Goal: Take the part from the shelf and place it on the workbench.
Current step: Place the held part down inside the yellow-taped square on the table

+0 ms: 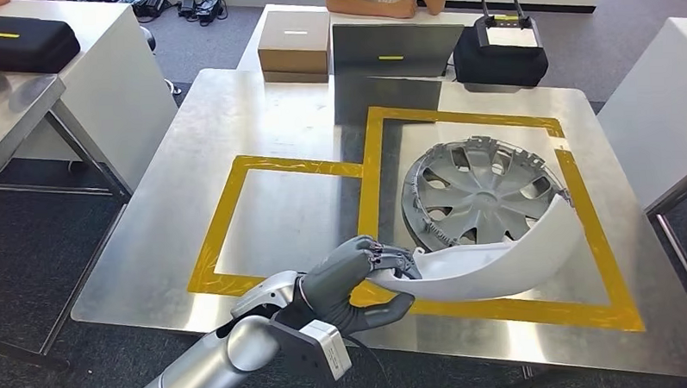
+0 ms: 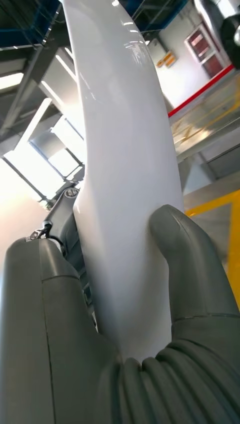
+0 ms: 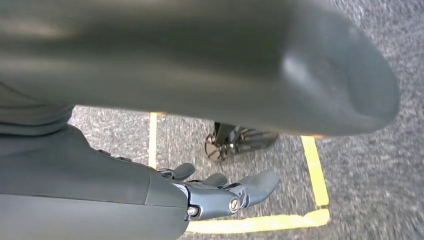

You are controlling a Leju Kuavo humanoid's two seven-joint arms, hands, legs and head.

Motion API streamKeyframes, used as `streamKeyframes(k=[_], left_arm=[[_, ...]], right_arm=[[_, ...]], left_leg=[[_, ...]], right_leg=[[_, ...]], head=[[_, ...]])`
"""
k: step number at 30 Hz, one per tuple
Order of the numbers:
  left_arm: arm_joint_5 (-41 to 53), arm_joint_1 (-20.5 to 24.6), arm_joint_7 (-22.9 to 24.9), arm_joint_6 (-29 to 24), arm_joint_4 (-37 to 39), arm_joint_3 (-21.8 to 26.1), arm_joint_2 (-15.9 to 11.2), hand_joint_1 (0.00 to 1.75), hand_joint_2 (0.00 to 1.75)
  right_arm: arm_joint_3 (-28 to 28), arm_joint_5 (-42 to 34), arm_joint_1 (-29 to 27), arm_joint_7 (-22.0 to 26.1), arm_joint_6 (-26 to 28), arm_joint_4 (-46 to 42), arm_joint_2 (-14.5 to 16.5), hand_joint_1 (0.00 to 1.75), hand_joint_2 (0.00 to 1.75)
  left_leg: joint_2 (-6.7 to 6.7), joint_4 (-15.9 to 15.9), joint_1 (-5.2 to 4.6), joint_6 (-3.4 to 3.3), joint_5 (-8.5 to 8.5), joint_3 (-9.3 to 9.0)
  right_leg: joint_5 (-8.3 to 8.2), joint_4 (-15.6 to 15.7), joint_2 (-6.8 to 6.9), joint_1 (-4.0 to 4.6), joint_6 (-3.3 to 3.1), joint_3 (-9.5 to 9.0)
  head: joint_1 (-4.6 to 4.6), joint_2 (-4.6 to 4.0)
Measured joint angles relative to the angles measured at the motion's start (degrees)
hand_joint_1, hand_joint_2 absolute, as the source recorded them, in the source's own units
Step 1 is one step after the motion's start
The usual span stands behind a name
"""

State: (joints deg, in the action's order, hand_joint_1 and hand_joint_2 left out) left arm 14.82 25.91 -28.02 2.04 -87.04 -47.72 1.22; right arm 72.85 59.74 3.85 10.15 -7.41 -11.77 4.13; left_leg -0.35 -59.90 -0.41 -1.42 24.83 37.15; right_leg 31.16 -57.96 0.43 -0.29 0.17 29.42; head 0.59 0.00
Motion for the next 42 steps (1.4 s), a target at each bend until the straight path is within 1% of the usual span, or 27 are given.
streamKeyframes(k=[2, 5, 8, 10, 12, 15, 17, 19, 20, 22, 25, 27, 30, 34, 38, 41, 42], left_arm=[[2.3, -0.44, -1.08, -1.48, -0.5, 0.83, -1.29, 1.75, 1.75], [3.49, -0.88, -1.51, -2.13, -0.92, 1.53, -2.49, 1.75, 1.75], [4.4, -1.07, -1.48, -2.55, -1.21, 2.05, -3.09, 1.75, 1.75], [7.96, -1.07, -1.04, -4.35, -1.21, 2.13, -3.45, 1.75, 1.75], [15.66, -0.98, -0.04, -8.89, -0.42, 2.14, -3.95, 1.75, 1.75], [28.31, -0.68, 1.48, -19.11, 4.73, 2.32, -4.55, 1.75, 1.75], [34.4, -0.34, 2.23, -26.79, 11.57, 2.86, -4.68, 1.75, 1.75], [40.56, 0.43, 3.39, -34.74, 20.43, 3.91, -4.7, 1.75, 1.75], [44.58, 0.78, 4.49, -37.74, 24.69, 4.89, -4.7, 1.75, 1.75], [54.61, 1.14, 7.74, -40.9, 31.57, 8.33, -4.66, 1.75, 1.75], [67.08, 1.59, 13.68, -41.71, 38.84, 14.37, -4.4, 1.75, 1.75], [70.81, 2.53, 16.83, -41.73, 43.63, 17.16, -4.18, 1.75, 1.75], [72.29, 4.39, 19.92, -41.94, 50.29, 19.69, -3.73, 1.75, 1.75], [72.4, 6.63, 22.39, -42.48, 56.05, 21.58, -3.39, 1.75, 1.75], [72.34, 7.83, 24.02, -42.63, 58.77, 23.23, -3.32, 1.75, 1.75], [72.3, 8.05, 24.07, -42.63, 59.28, 24.46, -3.4, 1.75, 1.75], [72.29, 8.02, 23.73, -42.63, 59.22, 24.81, -3.4, 1.31, 1.75]], right_arm=[[0.0, 0.04, 0.09, -0.13, 0.07, -0.01, 0.0, 0.0, 0.0], [-0.01, 0.04, 0.22, -0.44, 0.09, -0.01, 0.0, 0.0, 0.0], [-0.01, 0.04, 0.23, -0.64, 0.07, -0.01, 0.0, 0.0, 0.0], [0.0, 0.03, 0.23, -0.67, 0.07, -0.01, 0.0, 0.0, 0.0], [0.0, 0.03, 0.23, -0.64, 0.07, -0.01, 0.0, 0.0, 0.0], [0.0, 0.05, 0.23, -0.6, 0.07, 0.01, 0.04, 0.0, 0.0], [0.0, 0.16, 0.21, -0.46, 0.07, 0.01, 0.13, 0.0, 0.0], [-0.01, 0.52, 0.12, -0.04, 0.07, 0.0, 0.23, 0.0, 0.0], [-0.06, 0.87, 0.05, 0.21, 0.07, 0.0, 0.26, 0.0, 0.0], [-0.4, 1.88, -0.13, 0.56, 0.07, 0.01, 0.28, 0.0, 0.0], [-1.23, 3.18, -0.22, 0.62, 0.07, -0.01, 0.28, 0.0, 0.0], [-1.62, 3.71, -0.18, 0.54, 0.07, -0.01, 0.27, 0.0, 0.0], [-2.25, 4.23, -0.1, 0.31, 0.07, 0.01, 0.28, 0.0, 0.0], [-2.71, 4.47, -0.03, 0.13, 0.07, 0.0, 0.28, 0.0, 0.0], [-2.85, 4.95, 0.02, -0.09, 0.07, -0.01, 0.28, 0.0, 0.0], [-3.02, 5.19, 0.07, -0.16, 0.07, 0.0, 0.28, 0.0, 0.0], [-3.12, 5.25, 0.09, -0.16, 0.07, 0.0, 0.28, 0.0, 0.0]], left_leg=[[-0.01, 0.0, -0.01, -0.08, 0.07, -0.04], [-0.01, 0.0, -0.02, -0.09, 0.08, -0.05], [0.0, 0.0, -0.02, -0.08, 0.07, -0.11], [0.0, 0.02, 0.0, -0.05, 0.05, -0.17], [0.02, 0.07, 0.01, -0.02, 0.04, -0.25], [0.03, 0.2, 0.01, 0.04, 0.01, -0.44], [0.05, 0.26, 0.01, 0.08, -0.01, -0.55], [0.07, 0.32, 0.02, 0.15, -0.05, -0.63], [0.08, 0.35, 0.02, 0.18, -0.06, -0.66], [0.09, 0.39, 0.04, 0.21, -0.09, -0.7], [0.09, 0.42, 0.07, 0.24, -0.09, -0.71], [0.07, 0.43, 0.07, 0.25, -0.08, -0.72], [0.06, 0.44, 0.07, 0.26, -0.08, -0.72], [0.06, 0.45, 0.07, 0.28, -0.06, -0.79], [0.08, 0.47, 0.07, 0.33, -0.04, -0.95], [0.07, 0.49, 0.07, 0.37, -0.07, -1.04], [0.06, 0.5, 0.07, 0.39, -0.08, -1.05]], right_leg=[[0.04, 0.17, 0.03, -0.02, 0.43, -0.09], [0.0, 0.25, 0.06, -0.05, 0.82, -0.11], [-0.03, 0.26, 0.06, -0.03, 0.96, -0.13], [-0.02, 0.26, 0.06, -0.01, 0.98, -0.16], [-0.02, 0.26, 0.05, 0.0, 0.98, -0.19], [-0.01, 0.26, 0.05, 0.0, 0.97, -0.3], [0.01, 0.26, 0.04, 0.0, 0.94, -0.36], [0.02, 0.25, 0.02, 0.0, 0.92, -0.4], [0.02, 0.25, 0.01, 0.0, 0.92, -0.41], [0.02, 0.25, 0.0, 0.01, 0.9, -0.42], [0.05, 0.24, 0.0, 0.02, 0.86, -0.42], [0.07, 0.24, 0.01, 0.03, 0.84, -0.43], [0.08, 0.24, 0.02, 0.04, 0.81, -0.45], [0.11, 0.24, 0.03, 0.04, 0.78, -0.55], [0.11, 0.24, 0.02, 0.04, 0.77, -0.67], [0.11, 0.24, 0.03, 0.04, 0.77, -0.74], [0.11, 0.24, 0.03, 0.04, 0.77, -0.75]], head=[[0.02, 0.0], [0.03, 0.0], [0.02, 0.0], [0.02, 0.0], [0.02, 0.0], [0.02, 0.0], [0.02, 0.0], [0.03, 0.0], [0.02, 0.0], [0.02, 0.0], [0.02, 0.0], [0.02, 0.0], [0.02, 0.0], [0.02, 0.0], [0.02, 0.0], [0.02, 0.0], [0.02, 0.0]])
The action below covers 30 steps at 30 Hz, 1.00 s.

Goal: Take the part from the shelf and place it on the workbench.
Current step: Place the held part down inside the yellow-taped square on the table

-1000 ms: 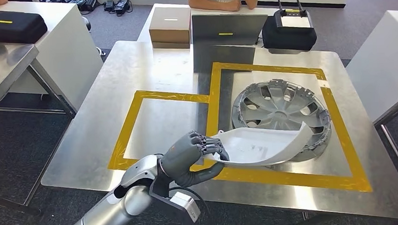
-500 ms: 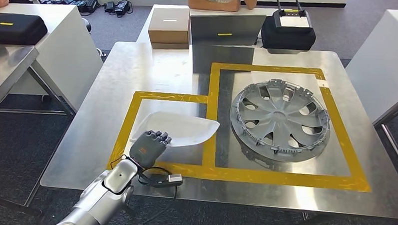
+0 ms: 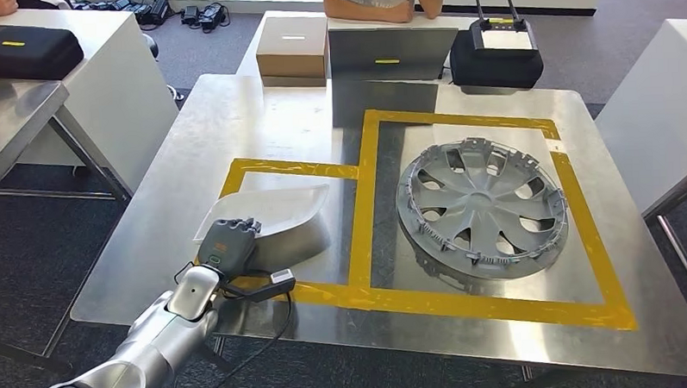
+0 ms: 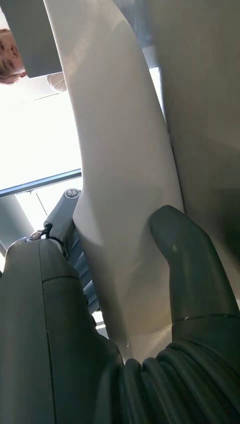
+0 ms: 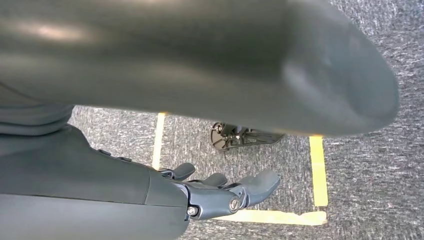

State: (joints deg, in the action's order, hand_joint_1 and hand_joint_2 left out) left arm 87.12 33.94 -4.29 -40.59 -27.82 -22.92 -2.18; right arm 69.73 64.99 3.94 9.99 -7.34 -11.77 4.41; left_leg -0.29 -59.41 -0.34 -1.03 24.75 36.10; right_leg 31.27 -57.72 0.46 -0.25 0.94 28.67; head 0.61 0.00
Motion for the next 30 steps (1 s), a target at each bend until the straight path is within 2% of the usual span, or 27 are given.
streamKeyframes(k=[3, 8, 10, 12, 16, 20, 22, 24, 25, 27, 29, 30], left_arm=[[-0.08, -0.58, -2.0, 0.0, -1.28, 0.9, 0.04, 0.0, 1.75], [-0.79, -2.58, -5.79, 0.0, -5.29, 2.36, 0.32, 0.0, 1.75], [-1.58, -3.07, -7.35, 0.0, -6.56, 2.99, 0.61, 0.0, 0.87], [-3.87, -3.79, -11.93, 0.0, -8.23, 4.29, 1.1, 0.0, 0.0], [-10.65, -5.11, -24.88, 0.0, -10.46, 9.66, 3.25, 0.0, 0.0], [-16.52, -5.37, -31.15, 0.0, -10.94, 13.81, 5.17, 0.0, 0.0], [-26.46, -5.77, -34.22, 0.37, -11.6, 13.71, 5.43, 0.0, 0.0], [-47.02, -6.85, -35.24, 3.4, -14.94, 10.21, 4.76, 0.0, 0.0], [-58.52, -7.6, -35.42, 6.39, -17.65, 8.17, 4.26, 0.0, 0.0], [-81.91, -9.5, -35.66, 17.31, -23.85, 5.86, 3.59, 0.0, 0.0], [-96.06, -11.75, -35.83, 30.52, -29.47, 6.58, 3.54, 0.0, 0.0], [-98.79, -12.97, -35.9, 35.93, -32.21, 7.54, 3.6, 0.0, 0.0]], right_arm=[[-0.44, 0.23, 0.03, 0.02, 0.0, 0.01, 0.01, 0.0, 0.0], [-0.81, 0.55, 0.13, 0.11, 0.0, -0.01, -0.01, 0.0, 0.0], [-0.88, 0.62, 0.17, 0.13, 0.0, 0.0, 0.0, 0.0, 0.0], [-0.94, 0.62, 0.16, 0.16, 0.0, 0.01, 0.0, 0.0, 0.0], [-0.97, 0.58, 0.24, 0.16, 0.0, -0.01, -0.02, 0.0, 0.0], [-0.96, 0.45, 0.24, 0.18, 0.0, 0.0, -0.02, 0.0, 0.0], [-0.96, 0.08, 0.24, 0.38, 0.0, 0.01, -0.02, 0.0, 0.0], [-0.96, -0.46, 0.24, 0.67, 0.0, 0.0, -0.01, 0.0, 0.0], [-0.95, -0.76, 0.21, 0.76, 0.0, -0.01, -0.01, 0.0, 0.0], [-0.94, -1.27, 0.12, 0.93, 0.0, -0.01, -0.02, 0.0, 0.0], [-0.91, -1.55, 0.07, 1.03, 0.0, -0.01, -0.02, 0.0, 0.0], [-0.9, -1.64, 0.07, 1.05, 0.0, -0.01, -0.02, 0.0, 0.0]], left_leg=[[0.0, 0.01, 0.0, 0.03, -0.02, -0.01], [-0.06, 0.02, 0.0, 0.03, -0.01, 0.0], [-0.05, 0.02, -0.01, 0.05, 0.01, 0.0], [-0.05, 0.02, -0.01, 0.08, 0.04, 0.0], [-0.07, 0.02, -0.01, 0.09, 0.04, 0.0], [-0.04, 0.02, -0.01, 0.1, 0.04, -0.01], [-0.05, 0.02, 0.0, 0.1, 0.04, -0.01], [-0.05, 0.03, 0.01, 0.12, 0.05, -0.01], [-0.05, 0.03, 0.01, 0.13, 0.06, -0.01], [-0.05, 0.03, 0.01, 0.16, 0.08, -0.01], [-0.07, 0.04, 0.01, 0.16, 0.1, 0.0], [-0.05, 0.05, 0.01, 0.17, 0.12, 0.0]], right_leg=[[0.0, 0.0, 0.0, 0.0, 0.0, -0.01], [0.04, 0.0, 0.03, -0.01, -0.06, -0.02], [0.04, 0.0, 0.03, -0.01, -0.07, -0.02], [0.04, 0.0, 0.03, -0.02, -0.07, -0.01], [0.05, 0.0, 0.04, -0.02, -0.07, -0.01], [0.04, 0.0, 0.04, -0.01, -0.07, 0.0], [0.04, 0.0, 0.04, 0.0, -0.07, 0.0], [0.05, 0.0, 0.04, 0.01, -0.08, 0.0], [0.06, 0.0, 0.04, 0.02, -0.09, 0.0], [0.08, 0.0, 0.04, 0.01, -0.11, 0.0], [0.11, 0.0, 0.04, 0.01, -0.15, 0.0], [0.12, 0.0, 0.03, 0.01, -0.17, 0.0]], head=[[0.0, 0.0], [0.0, 0.0], [0.0, 0.0], [-0.01, 0.0], [0.0, 0.0], [0.0, 0.0], [0.0, 0.0], [0.0, 0.0], [0.0, 0.0], [0.0, 0.0], [0.01, 0.0], [0.01, 0.0]])
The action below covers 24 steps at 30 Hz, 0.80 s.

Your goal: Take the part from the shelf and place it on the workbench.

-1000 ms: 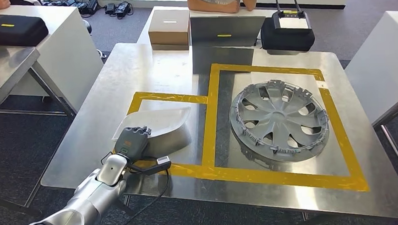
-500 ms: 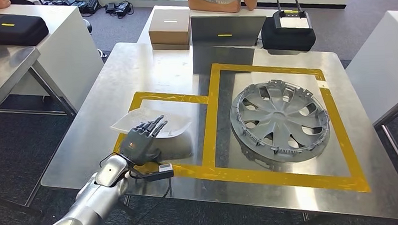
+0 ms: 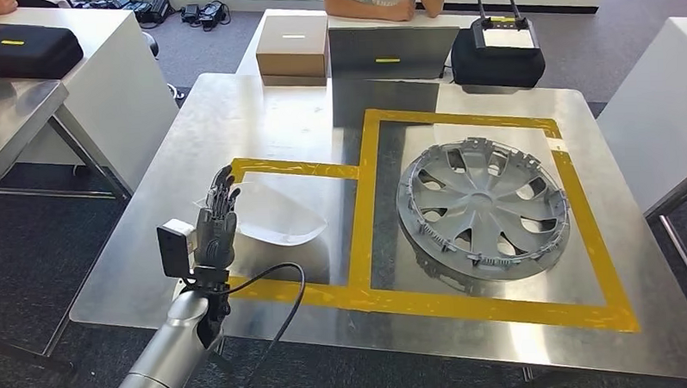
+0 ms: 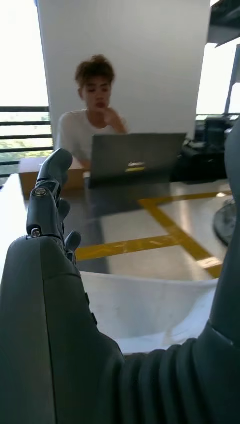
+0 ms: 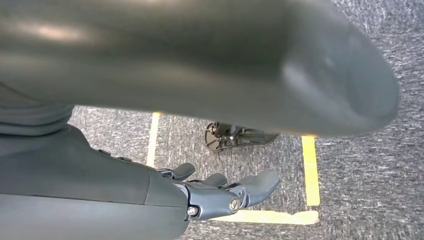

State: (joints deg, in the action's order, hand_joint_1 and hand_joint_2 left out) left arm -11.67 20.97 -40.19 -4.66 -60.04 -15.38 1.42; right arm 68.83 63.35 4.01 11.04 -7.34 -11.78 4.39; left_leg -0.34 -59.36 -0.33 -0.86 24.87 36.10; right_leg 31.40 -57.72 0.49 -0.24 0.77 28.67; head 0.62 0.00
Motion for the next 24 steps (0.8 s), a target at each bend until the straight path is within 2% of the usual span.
streamKeyframes(k=[2, 4, 9, 11, 13, 15, 17, 18, 19, 20, 22, 23, 24], left_arm=[[-0.03, -2.4, -0.05, 6.82, -4.83, 2.47, 0.13, 0.0, 0.0], [0.97, -4.55, -0.07, 10.27, -8.54, 5.04, 0.19, 0.0, 0.0], [1.7, -7.55, -0.07, 12.99, -13.21, 9.99, 0.17, 0.0, 0.0], [2.11, -7.9, -0.07, 13.44, -13.77, 10.98, 0.18, 0.0, 0.0], [2.67, -7.99, -0.06, 13.9, -13.95, 11.59, 0.26, 0.0, 0.0], [3.33, -8.02, -0.06, 14.35, -13.97, 11.85, 0.47, 0.0, 0.0], [4.06, -8.17, -0.06, 14.64, -13.89, 12.07, 0.77, 0.0, 0.0], [4.43, -8.32, -0.04, 14.71, -13.84, 12.16, 0.89, 0.0, 0.0], [4.76, -8.5, -0.02, 14.73, -13.79, 12.23, 0.98, 0.0, 0.0], [5.02, -8.65, -0.01, 14.73, -13.77, 12.26, 1.04, 0.0, 0.0], [5.26, -8.81, 0.0, 14.73, -13.79, 12.3, 1.13, 0.0, 0.0], [5.29, -8.83, 0.0, 14.74, -13.81, 12.33, 1.15, 0.0, 0.0], [5.33, -8.83, 0.01, 14.76, -13.83, 12.36, 1.16, 0.0, 0.0]], right_arm=[[0.02, -0.13, -0.05, 0.01, 0.0, 0.0, 0.01, 0.0, 0.0], [0.02, -0.17, -0.12, 0.05, 0.0, 0.01, 0.02, 0.0, 0.0], [0.02, -0.16, -0.04, 0.09, 0.0, 0.01, 0.02, 0.0, 0.0], [0.02, -0.17, 0.05, 0.14, 0.0, 0.01, 0.02, 0.0, 0.0], [0.02, -0.17, 0.09, 0.27, 0.0, 0.01, -0.02, 0.0, 0.0], [0.02, -0.16, 0.09, 0.4, -0.02, 0.01, -0.09, 0.0, 0.0], [0.02, -0.15, 0.05, 0.45, -0.05, 0.02, -0.13, 0.0, 0.0], [0.02, -0.15, 0.01, 0.45, -0.07, 0.02, -0.16, 0.0, 0.0], [0.02, -0.16, -0.03, 0.46, -0.07, 0.02, -0.2, 0.0, 0.0], [0.02, -0.16, -0.05, 0.49, -0.07, 0.02, -0.26, 0.0, 0.0], [0.02, -0.16, -0.01, 0.57, -0.07, 0.02, -0.39, 0.0, 0.0], [0.02, -0.16, 0.03, 0.62, -0.07, 0.02, -0.45, 0.0, 0.0], [0.02, -0.16, 0.06, 0.64, -0.07, 0.02, -0.49, 0.0, 0.0]], left_leg=[[0.06, 0.01, 0.0, 0.02, 0.06, -0.01], [0.09, -0.04, -0.1, -0.01, 0.16, -0.01], [0.03, -0.12, -0.32, -0.31, 0.41, 0.0], [0.0, -0.13, -0.5, -0.56, 0.37, -0.02], [0.01, 0.32, -0.25, -0.94, 0.03, -0.19], [0.08, 0.86, 0.12, -1.33, -0.27, -0.36], [0.16, 0.92, 0.17, -1.46, -0.36, -0.25], [0.17, 0.89, 0.19, -1.41, -0.41, -0.14], [0.19, 0.83, 0.25, -1.31, -0.48, -0.02], [0.18, 0.72, 0.36, -1.15, -0.58, 0.13], [0.11, 0.34, 0.64, -0.65, -0.82, 0.52], [0.02, 0.16, 0.72, -0.26, -0.99, 0.74], [-0.08, 0.01, 0.74, 0.17, -1.19, 0.91]], right_leg=[[0.02, 0.0, -0.04, 0.0, -0.02, 0.02], [0.01, 0.05, -0.08, -0.1, 0.02, 0.03], [0.15, 0.13, 0.05, -0.43, 0.32, -0.06], [0.08, 0.18, 0.09, -0.56, 0.57, -0.13], [0.53, -0.44, 0.04, -0.53, 0.86, -0.08], [3.02, -4.01, -0.09, -0.48, 1.13, 1.34], [6.84, -11.19, -0.16, -0.58, 1.4, 4.67], [8.0, -14.41, -0.17, -0.67, 1.54, 6.21], [7.99, -15.96, -0.17, -0.76, 1.67, 6.99], [6.8, -15.28, -0.16, -0.86, 1.78, 6.72], [2.89, -8.24, -0.17, -1.21, 2.03, 3.31], [1.29, -4.86, -0.35, -1.19, 1.88, 1.65], [0.37, -2.53, -0.52, -1.15, 1.57, 0.63]], head=[[0.0, 0.0], [-0.01, 0.0], [-0.01, 0.0], [-0.02, 0.0], [-0.01, 0.0], [0.12, 0.0], [0.25, 0.0], [0.28, 0.0], [0.3, 0.0], [0.32, 0.0], [0.38, 0.0], [0.42, 0.0], [0.4, 0.0]])
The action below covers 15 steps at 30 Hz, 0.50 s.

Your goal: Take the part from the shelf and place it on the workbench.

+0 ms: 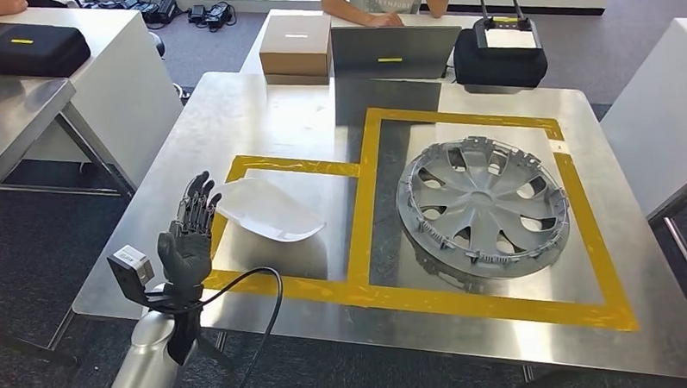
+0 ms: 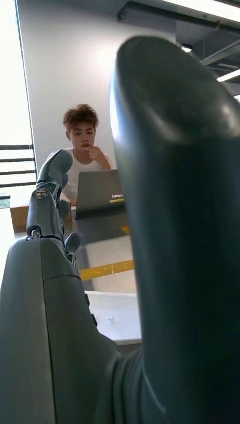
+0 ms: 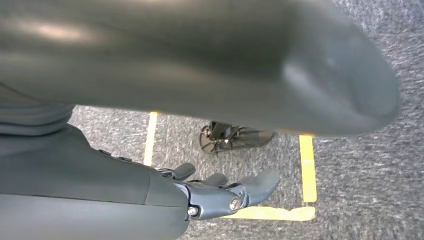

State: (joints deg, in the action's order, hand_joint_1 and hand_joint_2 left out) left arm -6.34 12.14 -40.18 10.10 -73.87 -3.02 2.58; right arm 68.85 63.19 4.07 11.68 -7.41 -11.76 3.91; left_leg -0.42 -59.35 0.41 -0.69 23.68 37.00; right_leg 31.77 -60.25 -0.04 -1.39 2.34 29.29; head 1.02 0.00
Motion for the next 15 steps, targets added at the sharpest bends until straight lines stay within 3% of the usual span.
streamKeyframes(k=[3, 5, 6, 8, 9, 10, 11, 12, 15], left_arm=[[0.23, -0.06, 0.02, 0.13, -0.03, 0.13, 0.03, 0.0, 0.0], [0.31, -0.15, 0.03, 0.37, -0.01, 0.3, 0.0, 0.0, 0.0], [0.32, -0.19, 0.03, 0.52, 0.0, 0.37, -0.01, 0.0, 0.0], [0.35, -0.37, 0.03, 0.86, 0.04, 0.4, -0.01, 0.0, 0.0], [0.39, -0.53, 0.03, 1.0, 0.09, 0.4, -0.01, 0.0, 0.0], [0.42, -0.69, 0.03, 1.12, 0.22, 0.41, -0.01, 0.0, 0.0], [0.45, -0.79, 0.03, 1.22, 0.42, 0.42, -0.01, 0.0, 0.0], [0.46, -0.82, 0.03, 1.26, 0.65, 0.43, -0.01, 0.0, 0.0], [0.4, -0.61, 0.03, 1.41, 1.02, 0.56, -0.01, 0.0, 0.0]], right_arm=[[0.0, 0.0, -0.01, -0.02, 0.05, 0.0, -0.1, 0.0, 0.0], [0.01, -0.01, -0.03, -0.03, 0.07, -0.01, -0.13, 0.0, 0.0], [0.03, -0.04, -0.06, -0.03, 0.07, -0.01, -0.13, 0.0, 0.0], [0.14, -0.15, -0.1, -0.03, 0.07, -0.01, -0.14, 0.0, 0.0], [0.22, -0.23, -0.14, -0.03, 0.07, 0.0, -0.15, 0.0, 0.0], [0.3, -0.3, -0.17, -0.04, 0.07, 0.0, -0.15, 0.0, 0.0], [0.35, -0.35, -0.2, -0.05, 0.07, 0.0, -0.14, 0.0, 0.0], [0.38, -0.38, -0.19, -0.08, 0.07, 0.0, -0.14, 0.0, 0.0], [0.39, -0.36, -0.07, -0.21, 0.07, 0.0, -0.07, 0.0, 0.0]], left_leg=[[-0.22, 0.12, 0.02, 1.49, -0.91, 0.36], [-0.19, -0.64, 0.23, 2.29, 0.09, 0.9], [-0.12, -2.4, 0.32, 2.56, 1.95, 1.55], [0.03, -8.99, 0.36, 2.95, 7.33, 3.6], [0.06, -12.51, 0.36, 3.07, 9.27, 4.42], [0.07, -14.82, 0.36, 3.1, 10.13, 4.59], [0.07, -15.19, 0.34, 3.0, 9.88, 3.75], [0.07, -13.15, 0.3, 2.77, 8.78, 1.71], [0.14, -1.73, -0.15, 1.71, 6.54, -6.47]], right_leg=[[-0.59, 0.95, -0.32, 0.32, -1.66, 0.4], [-1.35, 1.18, -0.15, 0.29, -2.69, 1.01], [-1.86, 1.28, -0.05, 0.25, -3.13, 1.46], [-2.8, 1.23, 0.07, 0.33, -3.58, 2.62], [-3.27, 1.19, 0.1, 0.42, -3.64, 3.27], [-3.73, 1.14, 0.11, 0.53, -3.65, 3.92], [-4.17, 1.09, 0.12, 0.63, -3.61, 4.54], [-4.59, 1.05, 0.13, 0.72, -3.55, 5.1], [-5.69, 1.05, 0.13, 0.91, -3.02, 6.12]], head=[[-0.15, 0.0], [-0.33, 0.0], [-0.46, 0.0], [-0.73, 0.0], [-0.8, 0.0], [-0.83, 0.0], [-0.86, 0.0], [-0.89, 0.0], [-0.88, 0.0]])
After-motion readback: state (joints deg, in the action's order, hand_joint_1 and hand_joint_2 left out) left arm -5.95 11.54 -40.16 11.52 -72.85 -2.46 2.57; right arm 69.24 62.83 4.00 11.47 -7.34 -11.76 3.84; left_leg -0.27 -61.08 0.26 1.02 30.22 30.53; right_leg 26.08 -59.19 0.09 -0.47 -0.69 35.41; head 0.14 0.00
